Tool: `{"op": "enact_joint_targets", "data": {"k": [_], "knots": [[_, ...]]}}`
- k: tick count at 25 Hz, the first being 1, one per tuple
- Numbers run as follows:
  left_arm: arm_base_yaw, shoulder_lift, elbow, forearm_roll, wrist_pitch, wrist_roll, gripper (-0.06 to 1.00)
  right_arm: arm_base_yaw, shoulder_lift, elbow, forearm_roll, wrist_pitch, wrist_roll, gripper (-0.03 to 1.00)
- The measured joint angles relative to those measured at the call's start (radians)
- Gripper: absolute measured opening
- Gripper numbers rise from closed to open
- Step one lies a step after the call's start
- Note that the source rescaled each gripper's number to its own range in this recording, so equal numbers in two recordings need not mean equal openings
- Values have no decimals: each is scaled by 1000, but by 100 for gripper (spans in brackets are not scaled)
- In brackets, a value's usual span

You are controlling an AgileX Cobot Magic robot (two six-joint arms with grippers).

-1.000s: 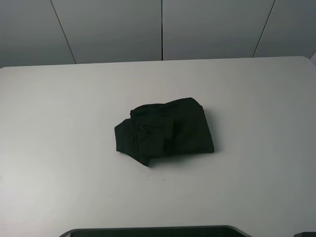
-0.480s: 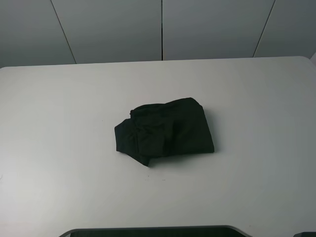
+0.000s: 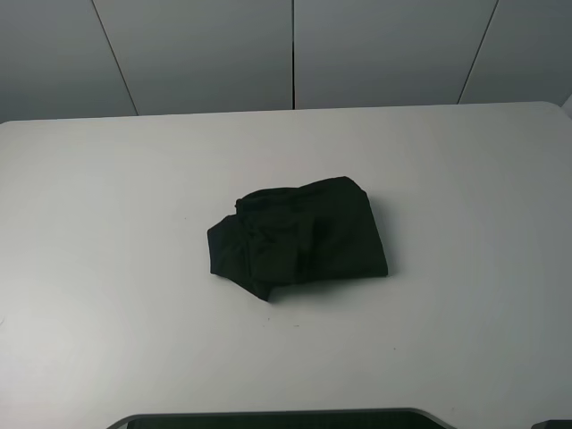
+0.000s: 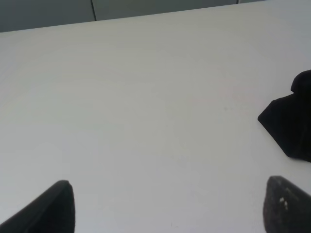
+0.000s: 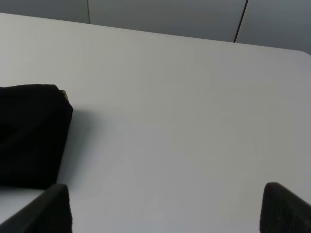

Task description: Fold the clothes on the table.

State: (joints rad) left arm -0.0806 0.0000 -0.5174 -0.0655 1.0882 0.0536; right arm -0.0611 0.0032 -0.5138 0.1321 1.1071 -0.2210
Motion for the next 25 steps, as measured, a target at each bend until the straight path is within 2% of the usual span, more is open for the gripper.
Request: {"op": "enact_joint_targets", "data": {"k": [25], "knots": [[0, 0, 0, 0, 0, 0, 100, 0, 0, 0, -8, 0, 0, 92]]}}
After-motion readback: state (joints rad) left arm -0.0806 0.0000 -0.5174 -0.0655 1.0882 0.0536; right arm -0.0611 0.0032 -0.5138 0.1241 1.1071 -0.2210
